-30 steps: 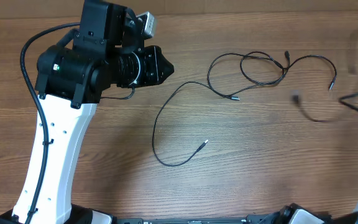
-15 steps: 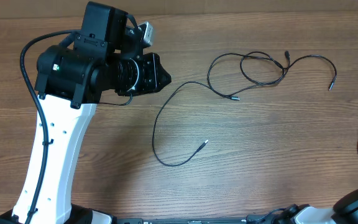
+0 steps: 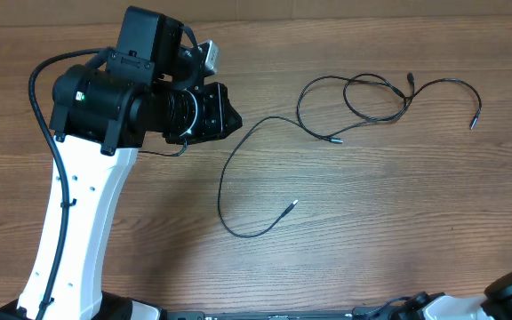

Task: Untangle cables

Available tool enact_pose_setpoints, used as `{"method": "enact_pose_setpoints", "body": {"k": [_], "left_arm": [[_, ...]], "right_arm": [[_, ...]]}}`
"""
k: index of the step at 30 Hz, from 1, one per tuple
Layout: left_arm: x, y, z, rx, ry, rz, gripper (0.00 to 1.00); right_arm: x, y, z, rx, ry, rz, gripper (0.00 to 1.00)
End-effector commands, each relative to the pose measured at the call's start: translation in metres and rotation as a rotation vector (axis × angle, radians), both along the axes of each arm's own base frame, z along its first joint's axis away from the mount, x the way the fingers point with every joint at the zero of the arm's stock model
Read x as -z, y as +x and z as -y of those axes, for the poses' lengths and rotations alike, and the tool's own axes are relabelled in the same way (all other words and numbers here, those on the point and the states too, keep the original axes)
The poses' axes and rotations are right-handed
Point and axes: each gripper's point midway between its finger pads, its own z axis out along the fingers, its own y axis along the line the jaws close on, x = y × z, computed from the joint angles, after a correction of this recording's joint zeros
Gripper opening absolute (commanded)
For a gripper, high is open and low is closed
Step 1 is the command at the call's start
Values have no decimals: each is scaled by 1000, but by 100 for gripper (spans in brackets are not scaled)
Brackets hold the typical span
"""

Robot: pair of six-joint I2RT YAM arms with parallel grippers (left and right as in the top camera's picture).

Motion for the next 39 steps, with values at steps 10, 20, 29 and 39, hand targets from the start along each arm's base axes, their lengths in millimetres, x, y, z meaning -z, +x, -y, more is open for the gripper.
{"method": "enact_pose_setpoints", "body": {"k": [10,20,29,39], "left_arm": [[-8,23,-28,-7,179,205,29],[-1,13,-31,29,209,170,24],[4,4,-33,50,226,140,24],[-3,2,-20,87,148,146,25]], "right_arm": [[20,108,-203,-519,206,-126,100],[83,129,-317,-604,300,-387,100],[184,144,-347,-577,509,-548,100],[258,158,-385,-581,605,-618,4]]}}
